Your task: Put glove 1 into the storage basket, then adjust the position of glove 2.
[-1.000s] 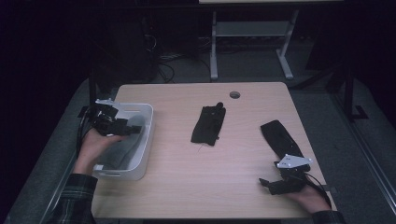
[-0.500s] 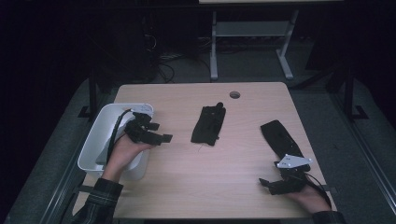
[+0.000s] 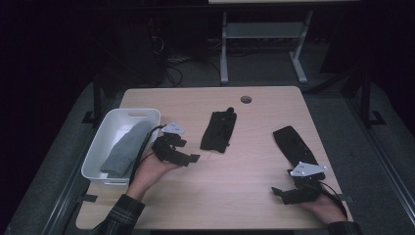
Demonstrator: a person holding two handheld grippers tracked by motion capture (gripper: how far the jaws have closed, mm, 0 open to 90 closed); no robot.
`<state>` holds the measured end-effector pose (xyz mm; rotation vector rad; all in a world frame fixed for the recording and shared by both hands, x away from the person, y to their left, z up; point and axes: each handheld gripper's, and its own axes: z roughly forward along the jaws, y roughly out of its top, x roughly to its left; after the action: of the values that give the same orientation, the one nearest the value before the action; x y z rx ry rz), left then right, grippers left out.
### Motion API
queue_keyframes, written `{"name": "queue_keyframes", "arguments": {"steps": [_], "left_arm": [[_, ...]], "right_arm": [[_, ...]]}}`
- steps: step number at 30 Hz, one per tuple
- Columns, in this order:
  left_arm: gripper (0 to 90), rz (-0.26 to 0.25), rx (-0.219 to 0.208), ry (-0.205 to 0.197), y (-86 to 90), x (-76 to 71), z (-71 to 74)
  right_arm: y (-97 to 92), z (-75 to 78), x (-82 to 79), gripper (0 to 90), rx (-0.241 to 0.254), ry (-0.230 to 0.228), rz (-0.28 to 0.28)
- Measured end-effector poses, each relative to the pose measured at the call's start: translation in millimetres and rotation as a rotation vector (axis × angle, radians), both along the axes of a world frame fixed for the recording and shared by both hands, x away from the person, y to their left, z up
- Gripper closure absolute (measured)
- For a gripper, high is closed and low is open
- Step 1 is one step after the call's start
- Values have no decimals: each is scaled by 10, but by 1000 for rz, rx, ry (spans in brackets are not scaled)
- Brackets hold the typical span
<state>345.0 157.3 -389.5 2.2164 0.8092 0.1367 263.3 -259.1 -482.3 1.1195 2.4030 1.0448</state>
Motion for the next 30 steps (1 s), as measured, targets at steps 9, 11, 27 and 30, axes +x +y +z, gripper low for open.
{"name": "queue_keyframes", "arguments": {"steps": [9,11,27,30], "left_arm": [[182,-39,10,12,-192,-159,-279],[171,-56,31,-3,-195,-187,-349],[129,-89,149,-1,-115,-313,-740],[125,-93,157,-51,-78,-336,-767]], "right_arm": [[-9,6,9,90,-10,4,9],[-7,11,12,91,-14,9,10],[-22,186,39,357,-1,29,30],[-58,256,66,500,11,2,26]]}}
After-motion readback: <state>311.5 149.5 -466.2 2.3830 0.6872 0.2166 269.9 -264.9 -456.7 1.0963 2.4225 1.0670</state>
